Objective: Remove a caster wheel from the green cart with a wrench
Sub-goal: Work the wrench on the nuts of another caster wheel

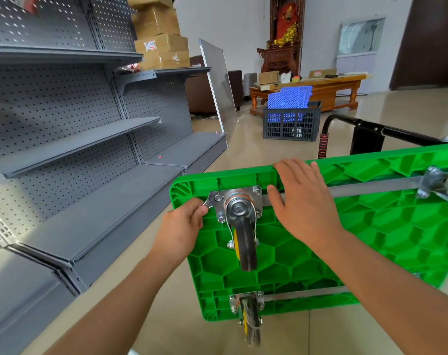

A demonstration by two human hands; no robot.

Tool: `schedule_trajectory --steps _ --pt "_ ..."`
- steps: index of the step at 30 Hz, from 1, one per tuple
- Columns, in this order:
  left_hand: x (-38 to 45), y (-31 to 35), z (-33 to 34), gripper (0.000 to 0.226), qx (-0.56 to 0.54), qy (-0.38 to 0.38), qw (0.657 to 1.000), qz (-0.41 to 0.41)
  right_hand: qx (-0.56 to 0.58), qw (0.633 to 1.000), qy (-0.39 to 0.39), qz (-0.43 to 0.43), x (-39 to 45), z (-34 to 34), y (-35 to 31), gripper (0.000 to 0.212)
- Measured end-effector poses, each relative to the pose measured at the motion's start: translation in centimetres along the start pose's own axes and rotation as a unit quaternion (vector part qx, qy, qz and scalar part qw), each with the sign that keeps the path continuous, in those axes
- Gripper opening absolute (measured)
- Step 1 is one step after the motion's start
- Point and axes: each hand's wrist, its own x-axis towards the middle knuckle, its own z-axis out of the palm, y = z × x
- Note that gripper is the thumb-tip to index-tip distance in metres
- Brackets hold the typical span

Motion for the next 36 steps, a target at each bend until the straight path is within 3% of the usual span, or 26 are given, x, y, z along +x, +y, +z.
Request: schedule_trajectory --steps 3,7,10,13,16,18,23,36 --pt "0.8 0.5 -2.1 0.025 0.122 -0.037 0.991 0.034 0.000 1.000 0.008 -0.001 0.1 0.1 0.0 0.049" --pt "1.5 4.4 -4.4 0.008 0.385 -0.019 0.916 0.114 -0.001 1.000 0.017 0.002 0.1 0.4 -0.3 0.051" --pt "1.1 5.7 -4.8 0.008 0.436 -0.005 0.891 0.126 -0.003 1.000 0.019 -0.002 0.0 0.5 -0.2 0.053" --pt "0.6 4.1 -4.8 0.010 0.379 0.031 0.916 0.130 -0.011 1.000 0.013 -0.007 0.1 0.4 0.1 0.054" --pt "0.1 1.8 -3.8 0.020 0.201 0.032 0.977 0.062 -0.011 1.000 0.012 -0.007 0.1 0.4 0.2 0.054" --pt "-0.4 0.9 -2.8 0.024 0.096 0.037 0.994 0.033 -0.011 1.000 0.015 -0.004 0.1 0.4 0.0 0.055" --pt "-1.9 0.3 -0.3 0.033 -0.038 0.002 0.999 -0.025 -0.016 1.000 0.013 -0.005 0.0 0.6 -0.1 0.052" --pt "-1.9 -0.3 1.5 0.030 -0.173 -0.043 0.983 -0.037 -0.013 1.000 0.007 0.003 0.0 0.6 0.0 0.052"
